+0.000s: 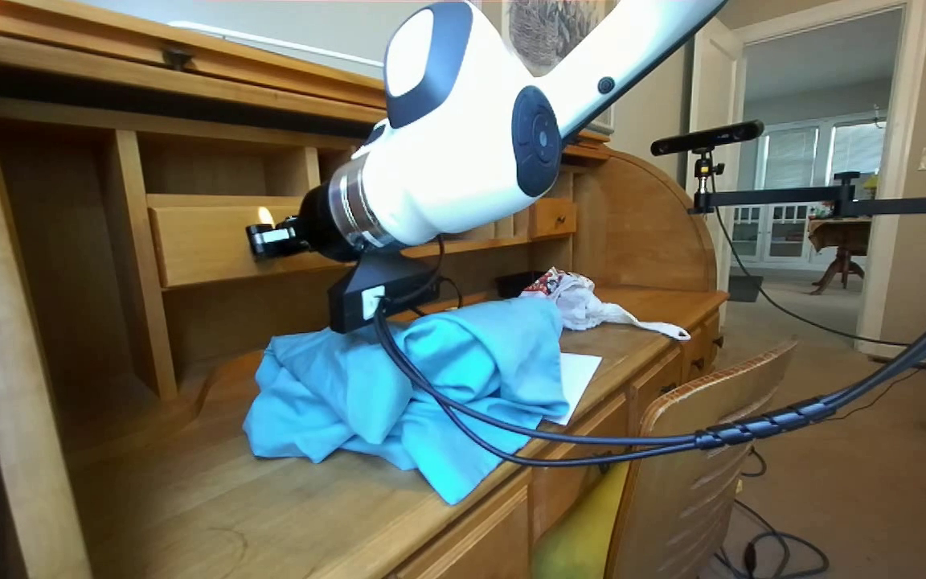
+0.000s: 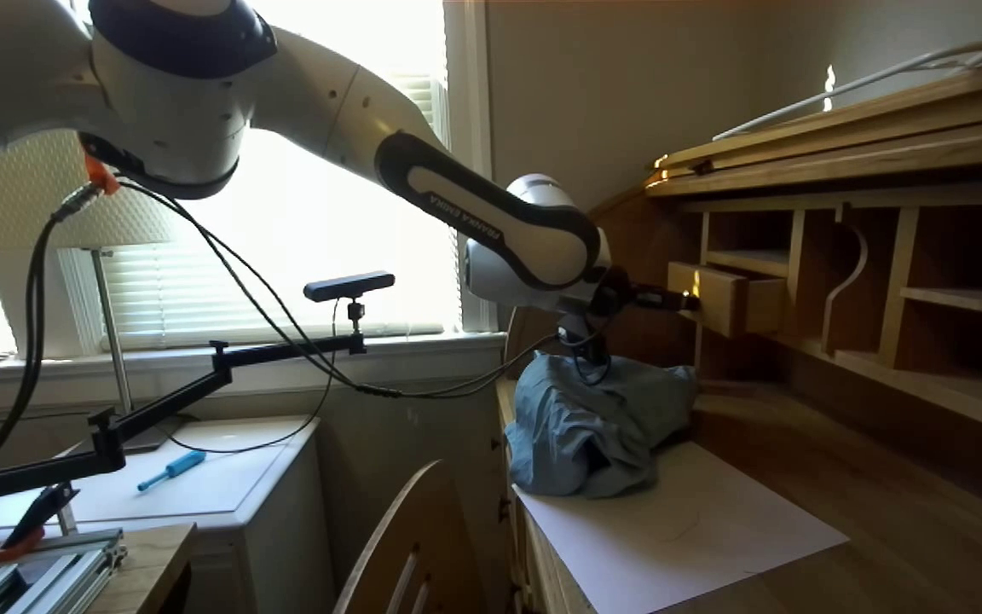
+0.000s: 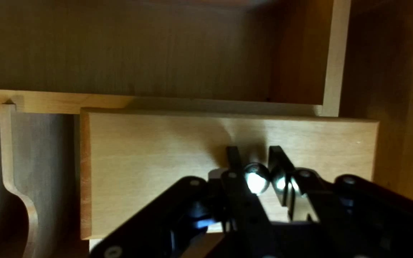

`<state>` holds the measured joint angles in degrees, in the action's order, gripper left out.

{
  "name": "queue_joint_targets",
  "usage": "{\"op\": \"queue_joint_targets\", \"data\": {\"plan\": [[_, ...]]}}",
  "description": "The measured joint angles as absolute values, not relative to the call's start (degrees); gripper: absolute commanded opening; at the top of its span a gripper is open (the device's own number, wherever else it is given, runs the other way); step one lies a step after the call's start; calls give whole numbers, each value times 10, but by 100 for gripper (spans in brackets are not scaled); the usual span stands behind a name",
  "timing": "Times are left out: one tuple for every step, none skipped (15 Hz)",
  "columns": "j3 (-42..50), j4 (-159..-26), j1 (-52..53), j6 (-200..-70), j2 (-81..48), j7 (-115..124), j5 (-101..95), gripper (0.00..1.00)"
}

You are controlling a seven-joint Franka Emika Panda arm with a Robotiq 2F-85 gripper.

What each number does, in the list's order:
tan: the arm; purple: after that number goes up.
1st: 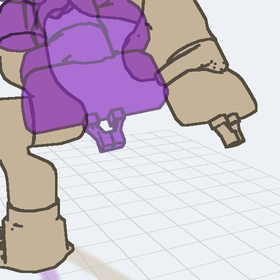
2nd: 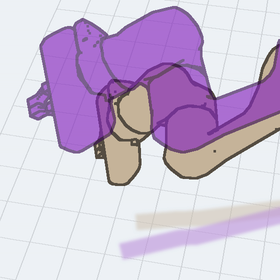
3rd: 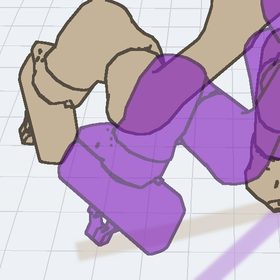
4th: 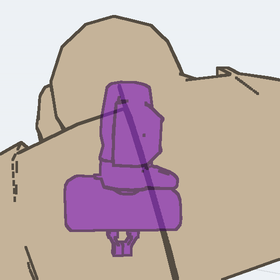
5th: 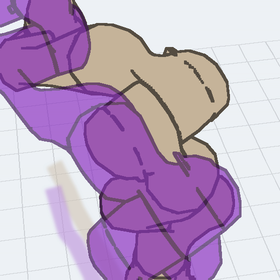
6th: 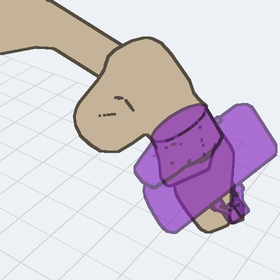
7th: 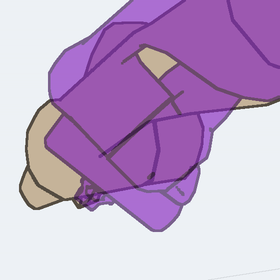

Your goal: Pull open the drawer

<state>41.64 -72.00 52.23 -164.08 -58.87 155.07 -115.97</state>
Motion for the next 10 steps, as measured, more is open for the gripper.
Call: {"op": "queue_joint_targets", "data": {"plan": [[417,-720,522,-1646,-588,1551,-1160,6],[417,-720,522,-1648,-587,1551,-1160,6],[418,-720,522,-1649,-587,1551,-1160,6],[418,-720,522,-1649,-587,1551,-1160,6],[418,-720,522,-1649,-587,1551,-1160,6],[418,-720,522,-1650,-587,1551,-1160,6],[418,-720,522,-1653,-586,1551,-1159,6],[418,-720,521,-1660,-584,1551,-1159,6],[418,-720,519,-1670,-582,1550,-1159,6],[419,-720,518,-1682,-579,1548,-1156,6]]}}
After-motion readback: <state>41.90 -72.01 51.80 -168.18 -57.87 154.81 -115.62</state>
